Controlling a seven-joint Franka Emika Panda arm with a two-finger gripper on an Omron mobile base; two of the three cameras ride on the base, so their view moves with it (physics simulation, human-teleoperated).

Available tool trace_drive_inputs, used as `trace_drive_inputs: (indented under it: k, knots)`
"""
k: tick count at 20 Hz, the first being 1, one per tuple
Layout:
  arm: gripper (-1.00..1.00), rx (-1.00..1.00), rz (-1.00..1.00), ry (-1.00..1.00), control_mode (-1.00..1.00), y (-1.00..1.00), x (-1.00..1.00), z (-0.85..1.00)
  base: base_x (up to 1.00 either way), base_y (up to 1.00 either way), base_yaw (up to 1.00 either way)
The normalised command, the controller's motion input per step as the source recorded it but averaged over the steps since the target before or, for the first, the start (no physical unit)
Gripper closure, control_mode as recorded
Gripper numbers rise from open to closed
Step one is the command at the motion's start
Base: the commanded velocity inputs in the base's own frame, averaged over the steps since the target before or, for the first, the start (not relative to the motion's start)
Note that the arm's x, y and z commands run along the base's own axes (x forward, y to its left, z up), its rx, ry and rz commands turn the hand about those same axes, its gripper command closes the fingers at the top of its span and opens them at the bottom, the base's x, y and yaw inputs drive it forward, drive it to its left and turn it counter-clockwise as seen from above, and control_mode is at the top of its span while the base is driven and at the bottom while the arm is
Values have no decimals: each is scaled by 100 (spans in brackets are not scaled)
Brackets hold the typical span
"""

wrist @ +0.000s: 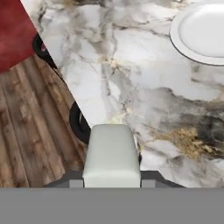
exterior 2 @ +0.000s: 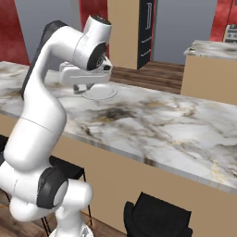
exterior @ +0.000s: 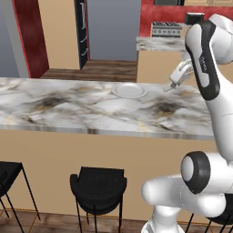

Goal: Pick up the marshmallow and place it in the cup of hot chocolate on the dining counter.

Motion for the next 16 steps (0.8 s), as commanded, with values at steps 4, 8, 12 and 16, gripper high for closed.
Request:
trace_drive_inputs:
  k: [4, 8, 12, 16]
  knots:
    - [100, -22, -28, 27, -100, 0, -80, -1, 0, 0, 0]
    - [100, -21, -23, 1, -100, 0, -88, -13, 0, 0, 0]
    - [100, -23, -19, -2, -100, 7, -84, -14, 0, 0, 0]
    - [100, -15, -21, -1, -100, 3, -54, -21, 0, 0, 0]
